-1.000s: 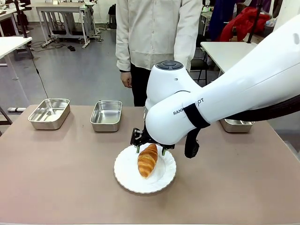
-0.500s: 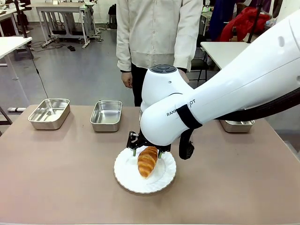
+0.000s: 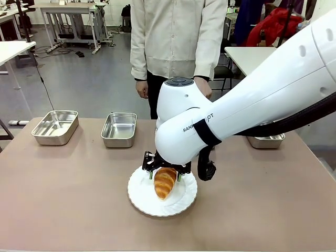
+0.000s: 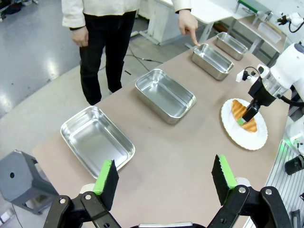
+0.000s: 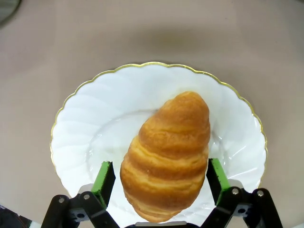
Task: Place the bread in the container.
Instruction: Place the Butter Roll into the Airtight Container indicated by the human.
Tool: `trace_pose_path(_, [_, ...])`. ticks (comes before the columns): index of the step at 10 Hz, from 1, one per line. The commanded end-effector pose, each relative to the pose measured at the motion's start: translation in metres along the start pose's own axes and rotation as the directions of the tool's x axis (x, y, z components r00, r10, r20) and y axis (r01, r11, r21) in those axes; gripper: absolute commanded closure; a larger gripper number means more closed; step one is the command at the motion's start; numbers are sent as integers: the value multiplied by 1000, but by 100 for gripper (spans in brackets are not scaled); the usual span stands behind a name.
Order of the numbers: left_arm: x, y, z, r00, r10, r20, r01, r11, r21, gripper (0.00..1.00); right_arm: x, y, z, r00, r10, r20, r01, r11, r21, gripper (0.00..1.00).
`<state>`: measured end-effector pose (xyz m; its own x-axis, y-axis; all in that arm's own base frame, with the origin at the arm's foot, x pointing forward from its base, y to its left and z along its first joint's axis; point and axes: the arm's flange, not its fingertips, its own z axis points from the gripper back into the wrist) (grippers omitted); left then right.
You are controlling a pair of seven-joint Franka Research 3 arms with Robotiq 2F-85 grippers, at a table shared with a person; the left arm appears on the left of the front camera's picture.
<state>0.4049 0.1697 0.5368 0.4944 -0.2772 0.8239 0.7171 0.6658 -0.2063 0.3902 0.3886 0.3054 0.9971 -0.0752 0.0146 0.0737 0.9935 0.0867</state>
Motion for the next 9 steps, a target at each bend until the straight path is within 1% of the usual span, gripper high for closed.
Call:
trace_pose_path(1, [0, -1, 2, 1000, -14, 9, 14, 1000, -6, 0, 1, 8, 0, 999, -39, -18, 39, 999, 5, 0])
trace_pose_path(2, [0, -1, 2, 1000, -14, 9, 14, 1000, -6, 0, 2, 6, -2, 999, -47, -9, 47, 999, 2, 6])
trace_pose_path(3, [0, -1, 2, 1000, -14, 9, 14, 1000, -6, 0, 2, 7, 0, 999, -46, -18, 46, 999, 7, 19])
trace_pose_path(4, [0, -1, 2, 1000, -14, 9, 14, 1000, -6, 0, 3, 6, -1, 999, -47, -23, 47, 999, 1, 25])
trace_pose_path(5, [0, -1, 2, 1000, -14, 9, 14, 1000, -6, 0, 4, 6, -2, 999, -45, -28, 45, 999, 5, 24])
trace_pose_path(6, [0, -1, 2, 1000, -14, 9, 14, 1000, -6, 0, 4, 5, -2, 998, -45, -34, 45, 999, 8, 45])
trace_pose_path(7, [0, -1, 2, 1000, -14, 9, 14, 1000, -6, 0, 4, 5, -2, 998, -44, -37, 44, 999, 5, 44])
trace_pose_path(8, [0, -1, 2, 1000, -14, 9, 14, 1000, -6, 0, 3, 5, -2, 998, -64, -19, 64, 998, -4, 64])
trace_pose_path(9, [0, -1, 2, 1000, -14, 9, 14, 1000, -6, 0, 2, -2, -2, 999, -27, -16, 27, 1000, 6, 64])
